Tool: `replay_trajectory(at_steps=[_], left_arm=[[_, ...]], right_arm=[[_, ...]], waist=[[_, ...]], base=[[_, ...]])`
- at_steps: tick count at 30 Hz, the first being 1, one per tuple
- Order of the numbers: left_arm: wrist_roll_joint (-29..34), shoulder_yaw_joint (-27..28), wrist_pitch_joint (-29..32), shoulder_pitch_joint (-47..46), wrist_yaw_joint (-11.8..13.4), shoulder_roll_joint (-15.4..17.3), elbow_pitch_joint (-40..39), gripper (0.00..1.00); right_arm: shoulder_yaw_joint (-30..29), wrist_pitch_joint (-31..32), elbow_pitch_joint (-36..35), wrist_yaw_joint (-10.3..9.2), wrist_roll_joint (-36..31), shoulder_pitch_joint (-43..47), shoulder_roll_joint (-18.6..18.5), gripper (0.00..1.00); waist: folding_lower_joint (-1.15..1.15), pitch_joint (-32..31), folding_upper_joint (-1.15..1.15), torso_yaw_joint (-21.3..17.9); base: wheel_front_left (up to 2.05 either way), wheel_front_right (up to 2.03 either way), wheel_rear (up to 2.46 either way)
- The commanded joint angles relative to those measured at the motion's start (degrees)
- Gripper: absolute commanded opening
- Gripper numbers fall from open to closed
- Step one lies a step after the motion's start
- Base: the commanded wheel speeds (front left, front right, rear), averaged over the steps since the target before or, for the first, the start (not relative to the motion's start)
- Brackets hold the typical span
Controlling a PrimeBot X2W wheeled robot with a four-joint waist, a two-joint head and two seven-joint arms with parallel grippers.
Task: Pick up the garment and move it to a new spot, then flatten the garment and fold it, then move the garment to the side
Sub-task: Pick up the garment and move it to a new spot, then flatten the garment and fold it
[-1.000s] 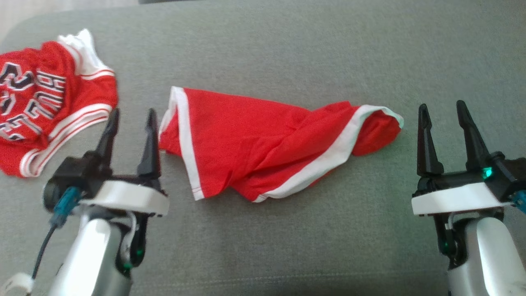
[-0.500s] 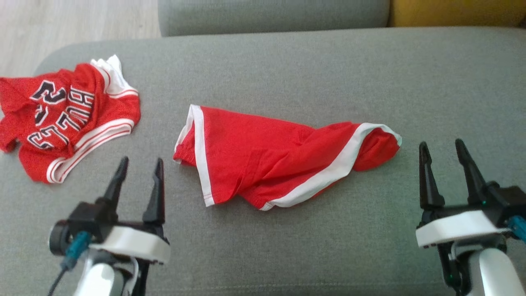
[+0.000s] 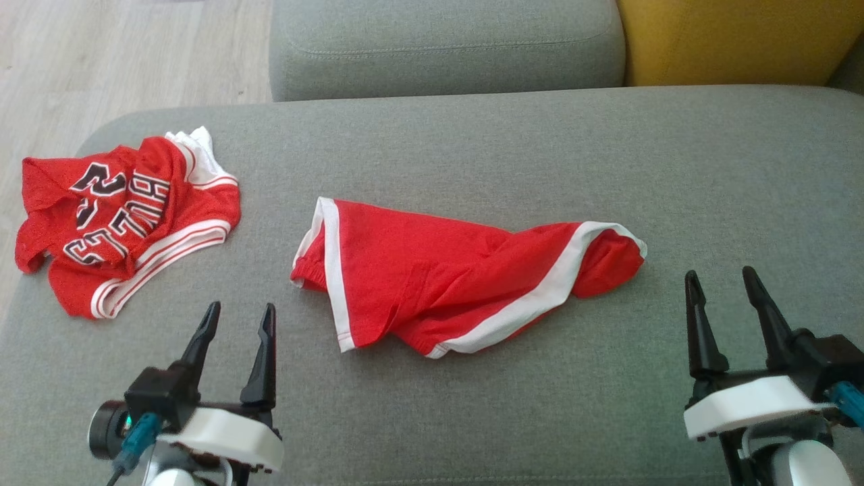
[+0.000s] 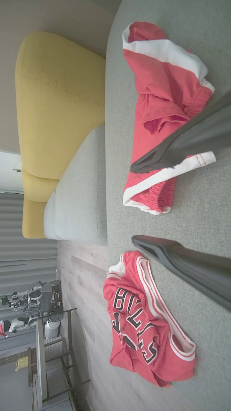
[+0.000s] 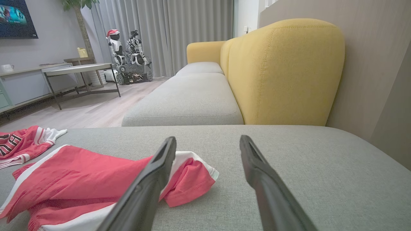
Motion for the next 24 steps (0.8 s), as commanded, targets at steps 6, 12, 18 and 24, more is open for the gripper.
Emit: replay_trajectory(at_steps=[6, 12, 18, 24], left_arm=[[-0.5, 2.0, 0.3, -1.8, 0.8, 1.5, -1.6, 1.0], [-0.7, 1.9, 0.4, -1.9, 1.1, 1.5, -1.7, 1.0], [-0.8, 1.9, 0.5, -2.1, 1.4, 1.7, -1.8, 1.0], [-1.0, 2.0, 0.4, -2.4, 1.7, 1.8, -1.6, 1.0]], right_arm=[[1.4, 0.2, -2.9, -0.04, 0.3, -1.1, -0.3, 1.0], [1.2, 0.2, -3.1, -0.04, 0.5, -1.1, -0.3, 1.0], [1.2, 0.3, -3.3, -0.04, 0.5, -1.3, -0.3, 1.0], [1.3, 0.3, -3.2, -0.04, 0.3, -1.5, -0.3, 1.0]], waist=[[0.0, 0.0, 0.0, -0.1], [0.0, 0.2, 0.0, -0.2], [0.0, 0.4, 0.0, -0.1], [0.0, 0.5, 0.0, -0.1]], base=[[0.0, 0.0, 0.0], [0.0, 0.0, 0.0], [0.0, 0.0, 0.0], [0.0, 0.0, 0.0]])
